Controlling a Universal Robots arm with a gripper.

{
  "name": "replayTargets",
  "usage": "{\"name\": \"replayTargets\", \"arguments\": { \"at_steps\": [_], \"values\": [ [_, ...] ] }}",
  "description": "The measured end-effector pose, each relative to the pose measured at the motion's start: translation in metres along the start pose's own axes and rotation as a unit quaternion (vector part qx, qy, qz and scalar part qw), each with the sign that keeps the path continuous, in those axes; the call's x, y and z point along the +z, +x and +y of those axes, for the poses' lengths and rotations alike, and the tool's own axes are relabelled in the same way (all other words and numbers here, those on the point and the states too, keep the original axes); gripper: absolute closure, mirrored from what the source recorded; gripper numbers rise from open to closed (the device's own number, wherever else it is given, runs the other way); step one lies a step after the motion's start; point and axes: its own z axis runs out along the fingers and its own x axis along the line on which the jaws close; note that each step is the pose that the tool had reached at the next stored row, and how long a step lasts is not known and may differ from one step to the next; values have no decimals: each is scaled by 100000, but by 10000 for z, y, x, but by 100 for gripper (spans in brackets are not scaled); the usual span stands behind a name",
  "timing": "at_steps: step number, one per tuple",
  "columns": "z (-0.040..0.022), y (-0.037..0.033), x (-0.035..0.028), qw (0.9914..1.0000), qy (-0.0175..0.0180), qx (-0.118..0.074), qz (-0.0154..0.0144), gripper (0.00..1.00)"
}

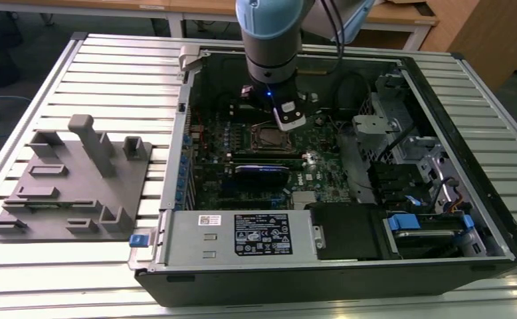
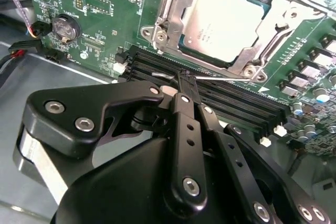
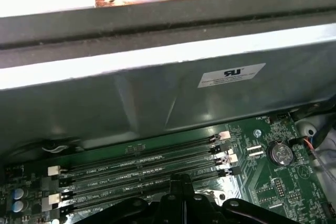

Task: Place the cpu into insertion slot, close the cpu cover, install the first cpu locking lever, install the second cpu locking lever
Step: 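Install the first cpu locking lever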

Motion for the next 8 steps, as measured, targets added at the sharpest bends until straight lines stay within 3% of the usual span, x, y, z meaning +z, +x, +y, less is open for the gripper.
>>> {"name": "replayTargets", "arguments": {
  "at_steps": [8],
  "values": [
    [16,17,26,99991,107,1211,-474,89]
  ]
}}
